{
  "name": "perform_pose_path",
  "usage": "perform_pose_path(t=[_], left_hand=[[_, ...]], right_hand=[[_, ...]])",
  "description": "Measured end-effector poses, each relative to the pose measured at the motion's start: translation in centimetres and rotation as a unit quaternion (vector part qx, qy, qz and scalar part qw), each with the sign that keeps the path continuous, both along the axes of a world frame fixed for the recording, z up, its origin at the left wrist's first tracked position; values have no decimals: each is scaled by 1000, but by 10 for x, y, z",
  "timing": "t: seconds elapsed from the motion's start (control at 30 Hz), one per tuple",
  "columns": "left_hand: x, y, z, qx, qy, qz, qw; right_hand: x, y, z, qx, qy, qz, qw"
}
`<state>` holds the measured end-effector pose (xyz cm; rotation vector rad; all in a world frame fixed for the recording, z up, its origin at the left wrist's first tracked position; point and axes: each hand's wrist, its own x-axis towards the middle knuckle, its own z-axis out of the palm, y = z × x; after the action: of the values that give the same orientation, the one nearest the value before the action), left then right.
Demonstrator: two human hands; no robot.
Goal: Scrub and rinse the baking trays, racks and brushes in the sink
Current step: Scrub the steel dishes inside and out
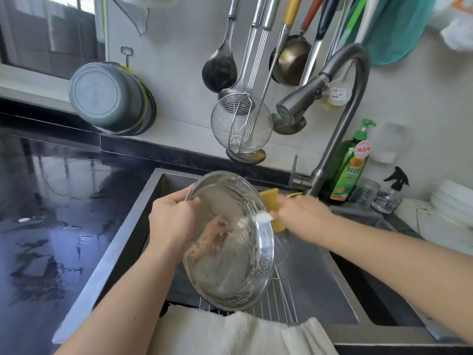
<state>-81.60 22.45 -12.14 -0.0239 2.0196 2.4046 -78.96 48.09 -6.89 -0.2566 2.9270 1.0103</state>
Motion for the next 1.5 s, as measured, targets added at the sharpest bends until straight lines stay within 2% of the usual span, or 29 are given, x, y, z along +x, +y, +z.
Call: perform_pose_path(t=[0.03,0.1,0.23,0.33,0.4,0.43,0.47,0.57,0.6,0.7,0.73,0.77,0.87,0.9,0.97,1.03,1.1,1.2,1.23,1.3,1.37,1.43,1.5], left_hand=[[1,1,-1,-2,2,-10,1000],[1,0,-2,-3,5,-19,1000],[-4,-6,-1,14,15,5,1000],[-5,-4,-1,22,27,25,999],[-3,-1,-2,20,26,28,999],[-2,0,-1,20,30,29,999],[-1,0,0,23,35,34,999],[0,-3,4,53,59,65,995],[1,-3,4,58,69,70,993],[2,-2,1,48,78,79,993],[2,-1,1,47,77,81,993],[2,-1,0,54,80,84,992],[3,-1,3,85,93,94,988],[3,0,4,86,98,95,987],[3,1,3,69,110,93,987],[3,1,0,47,111,91,988],[1,0,-2,52,102,100,988],[3,-1,2,91,104,115,984],[4,0,3,103,105,117,982],[5,0,4,116,101,120,981],[2,0,1,128,83,129,980],[-2,-2,-2,145,54,145,977],[-2,-3,-2,145,55,148,977]], right_hand=[[-10,-3,10,9,45,12,999],[-22,-7,19,41,73,45,995],[2,-8,-7,58,12,38,998],[34,-9,-47,-44,-66,-23,997],[47,-22,-59,-135,-163,-70,975],[46,-23,-56,-167,-180,-83,966],[41,-22,-52,-180,-163,-101,965],[32,-11,-33,-148,-39,-113,982],[35,-15,-33,-157,-41,-117,980],[59,-50,-50,-255,-195,-106,941],[62,-57,-53,-281,-217,-104,929],[56,-55,-54,-270,-200,-102,936],[37,-34,-45,-201,-43,-156,966],[37,-34,-45,-199,-33,-165,965],[45,-52,-48,-251,-120,-154,948],[53,-69,-45,-313,-216,-136,915],[41,-56,-39,-284,-174,-145,931],[34,-34,-40,-227,3,-200,953],[39,-40,-45,-228,6,-201,953],[55,-68,-53,-307,-68,-178,933],[69,-96,-54,-435,-135,-117,882],[64,-100,-47,-502,-144,-94,848],[55,-85,-40,-444,-123,-112,880]])
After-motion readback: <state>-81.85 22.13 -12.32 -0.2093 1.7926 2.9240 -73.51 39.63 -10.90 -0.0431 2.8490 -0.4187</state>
